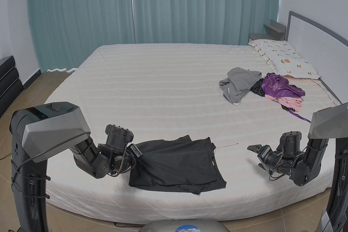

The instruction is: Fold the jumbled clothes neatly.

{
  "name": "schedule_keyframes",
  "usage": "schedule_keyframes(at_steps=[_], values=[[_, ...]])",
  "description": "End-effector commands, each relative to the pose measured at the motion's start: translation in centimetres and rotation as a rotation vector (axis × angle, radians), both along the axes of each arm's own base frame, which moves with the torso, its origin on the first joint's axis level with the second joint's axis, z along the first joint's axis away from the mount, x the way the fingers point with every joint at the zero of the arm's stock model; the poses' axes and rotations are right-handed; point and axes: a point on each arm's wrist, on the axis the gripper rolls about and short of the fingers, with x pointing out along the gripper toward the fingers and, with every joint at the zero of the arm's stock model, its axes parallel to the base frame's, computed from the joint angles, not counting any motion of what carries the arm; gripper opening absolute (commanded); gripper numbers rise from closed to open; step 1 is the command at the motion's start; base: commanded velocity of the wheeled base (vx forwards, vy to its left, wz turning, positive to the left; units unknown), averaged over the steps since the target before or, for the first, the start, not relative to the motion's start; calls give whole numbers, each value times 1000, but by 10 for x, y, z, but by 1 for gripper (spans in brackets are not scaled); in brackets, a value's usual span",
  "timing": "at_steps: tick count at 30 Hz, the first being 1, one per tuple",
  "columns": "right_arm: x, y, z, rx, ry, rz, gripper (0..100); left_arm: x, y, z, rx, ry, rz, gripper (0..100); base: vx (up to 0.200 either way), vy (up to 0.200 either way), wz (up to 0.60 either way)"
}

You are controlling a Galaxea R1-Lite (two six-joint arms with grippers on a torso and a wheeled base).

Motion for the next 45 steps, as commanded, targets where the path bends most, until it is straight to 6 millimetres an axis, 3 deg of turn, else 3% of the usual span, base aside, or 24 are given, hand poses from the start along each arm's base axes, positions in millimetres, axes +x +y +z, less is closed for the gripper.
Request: schedule_keyframes(at_steps=[1, 28, 45], values=[[-1, 0, 0, -1, 4, 1, 100, 0, 3, 1, 0, -2, 8, 0, 0, 200, 0], [-3, 0, -1, 1, -15, 1, 100, 2, 4, -1, 2, 2, 13, 0, 0, 200, 0], [-2, 0, -1, 0, -17, 2, 100, -2, 2, -3, 24, 12, 14, 0, 0, 0, 0]])
